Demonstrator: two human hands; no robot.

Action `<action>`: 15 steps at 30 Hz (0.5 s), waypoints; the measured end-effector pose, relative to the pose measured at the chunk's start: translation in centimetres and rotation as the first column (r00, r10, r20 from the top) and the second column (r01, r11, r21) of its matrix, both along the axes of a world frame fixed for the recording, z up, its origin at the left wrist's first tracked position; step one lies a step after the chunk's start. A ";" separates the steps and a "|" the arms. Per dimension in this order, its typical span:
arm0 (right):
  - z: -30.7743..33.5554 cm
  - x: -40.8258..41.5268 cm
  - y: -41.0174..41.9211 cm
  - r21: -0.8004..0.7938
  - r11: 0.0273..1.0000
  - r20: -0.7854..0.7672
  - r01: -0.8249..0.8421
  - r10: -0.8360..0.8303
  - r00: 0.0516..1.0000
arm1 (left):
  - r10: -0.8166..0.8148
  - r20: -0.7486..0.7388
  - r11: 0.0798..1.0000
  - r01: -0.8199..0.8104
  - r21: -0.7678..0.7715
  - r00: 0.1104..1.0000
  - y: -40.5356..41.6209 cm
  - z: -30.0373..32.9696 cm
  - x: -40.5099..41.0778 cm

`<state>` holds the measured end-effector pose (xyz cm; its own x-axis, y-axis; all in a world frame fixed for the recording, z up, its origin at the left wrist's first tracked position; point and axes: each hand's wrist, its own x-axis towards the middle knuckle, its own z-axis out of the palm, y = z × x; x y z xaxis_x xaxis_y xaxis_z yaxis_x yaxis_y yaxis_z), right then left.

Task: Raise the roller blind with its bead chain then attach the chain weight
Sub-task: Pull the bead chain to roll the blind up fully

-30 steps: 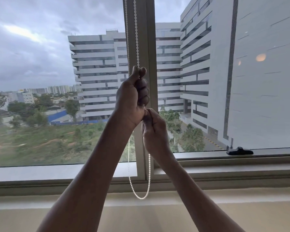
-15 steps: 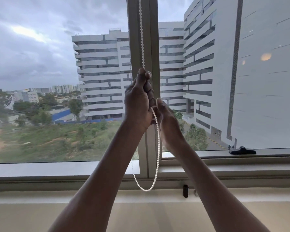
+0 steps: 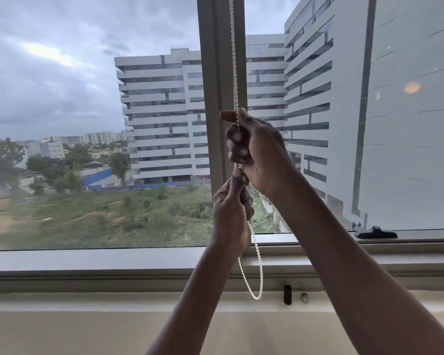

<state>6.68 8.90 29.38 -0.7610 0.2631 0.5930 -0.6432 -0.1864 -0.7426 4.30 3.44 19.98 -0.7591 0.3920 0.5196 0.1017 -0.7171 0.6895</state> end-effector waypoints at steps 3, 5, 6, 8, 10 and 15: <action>-0.1 -0.1 -0.2 -0.006 1.000 -0.045 -0.008 0.007 0.999 | 0.016 -0.048 1.000 -0.017 -0.020 0.999 0.0 -0.2 -0.2; -0.2 -0.3 -0.6 0.033 0.997 -0.105 0.073 -0.069 0.992 | 0.039 -0.086 0.999 -0.042 -0.033 0.996 0.1 -0.3 -0.4; -0.3 -0.5 -0.8 0.050 0.990 -0.137 0.133 -0.125 0.983 | 0.056 -0.105 0.997 -0.060 -0.038 0.993 0.2 -0.4 -0.5; -0.5 -0.9 -1.0 0.075 0.964 -0.196 0.254 -0.236 0.952 | 0.088 -0.138 0.995 -0.095 -0.044 0.987 0.3 -0.4 -0.8; -0.6 -1.2 -1.1 0.111 0.923 -0.254 0.369 -0.333 0.908 | 0.106 -0.166 0.990 -0.120 -0.077 0.980 0.3 -0.5 -1.3; -0.8 -1.7 -0.6 0.174 0.831 -0.328 0.528 -0.456 0.827 | 0.042 -0.237 0.959 -0.105 -0.262 0.971 -0.7 0.2 -2.6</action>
